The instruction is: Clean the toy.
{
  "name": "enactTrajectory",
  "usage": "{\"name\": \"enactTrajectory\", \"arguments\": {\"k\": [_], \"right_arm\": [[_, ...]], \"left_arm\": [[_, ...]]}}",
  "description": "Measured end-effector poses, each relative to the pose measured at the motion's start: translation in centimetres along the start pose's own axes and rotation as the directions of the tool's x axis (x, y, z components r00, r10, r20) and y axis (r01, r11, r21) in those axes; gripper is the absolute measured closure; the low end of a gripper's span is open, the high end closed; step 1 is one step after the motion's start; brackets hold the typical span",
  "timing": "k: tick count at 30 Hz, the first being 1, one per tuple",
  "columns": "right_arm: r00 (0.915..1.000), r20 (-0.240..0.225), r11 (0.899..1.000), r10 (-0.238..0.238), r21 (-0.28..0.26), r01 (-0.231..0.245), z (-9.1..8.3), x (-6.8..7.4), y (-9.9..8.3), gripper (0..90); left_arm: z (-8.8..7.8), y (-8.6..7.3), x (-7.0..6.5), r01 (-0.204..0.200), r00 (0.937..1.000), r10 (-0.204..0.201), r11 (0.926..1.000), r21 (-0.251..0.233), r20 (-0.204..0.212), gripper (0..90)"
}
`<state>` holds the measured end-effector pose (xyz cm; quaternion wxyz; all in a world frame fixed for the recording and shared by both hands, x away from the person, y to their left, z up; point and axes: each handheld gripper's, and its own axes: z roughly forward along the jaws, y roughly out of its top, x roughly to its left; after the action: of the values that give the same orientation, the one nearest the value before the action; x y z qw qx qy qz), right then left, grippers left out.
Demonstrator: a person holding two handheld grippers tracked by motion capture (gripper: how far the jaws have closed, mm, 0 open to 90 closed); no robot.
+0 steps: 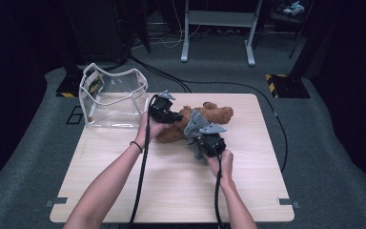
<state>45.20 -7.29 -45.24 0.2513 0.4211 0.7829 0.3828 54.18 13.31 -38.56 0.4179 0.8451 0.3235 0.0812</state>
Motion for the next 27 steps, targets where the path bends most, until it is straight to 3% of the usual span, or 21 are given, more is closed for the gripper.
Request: {"name": "enactTrajectory", "arguments": {"k": [2, 6, 11, 14, 17, 19, 23, 27], "right_arm": [[0.9981, -0.051, 0.999, -0.035, -0.012, 0.034, 0.6, 2.1, 0.2, 75.1], [0.9901, -0.112, 0.996, -0.085, 0.010, 0.087, 2.5, 4.9, 0.7, 75.1], [0.9741, -0.179, 0.989, -0.138, 0.023, 0.145, 4.6, 7.4, 1.2, 75.1], [0.9698, -0.204, 0.989, -0.134, 0.038, 0.144, 5.5, 8.5, 1.5, 75.1], [0.9738, -0.192, 0.988, -0.122, 0.065, 0.137, 6.1, 8.4, 1.5, 75.2], [0.9785, -0.188, 0.992, -0.084, 0.074, 0.099, 6.4, 8.0, 1.5, 75.2], [0.9852, -0.161, 0.995, -0.058, 0.075, 0.071, 6.5, 6.4, 1.2, 75.3], [0.9916, -0.129, 0.995, 0.010, 0.097, 0.002, 5.9, 4.7, 0.8, 75.3]], "left_arm": [[0.1, 0.1, 0.1, 0.005, 1.0000, -0.005, 1.0000, 0.002, 0.004, 81.7], [0.1, 0.2, 0.3, 0.015, 0.9998, -0.015, 0.9999, -0.004, 0.013, 81.7], [0.1, 0.1, 0.3, 0.019, 0.9997, -0.019, 0.9998, -0.006, 0.018, 81.7], [0.1, 0.1, 0.4, 0.019, 0.9995, -0.019, 0.9998, -0.007, 0.024, 81.7], [0.0, 0.1, 0.4, 0.020, 0.9995, -0.020, 0.9998, -0.008, 0.025, 81.7], [-0.1, 0.0, 0.6, 0.020, 0.9994, -0.020, 0.9997, -0.012, 0.028, 81.7], [-0.2, -0.1, 0.8, 0.033, 0.9988, -0.032, 0.9994, -0.014, 0.036, 81.7], [-0.3, -0.3, 0.8, 0.038, 0.9987, -0.037, 0.9991, -0.018, 0.035, 81.7]]}}
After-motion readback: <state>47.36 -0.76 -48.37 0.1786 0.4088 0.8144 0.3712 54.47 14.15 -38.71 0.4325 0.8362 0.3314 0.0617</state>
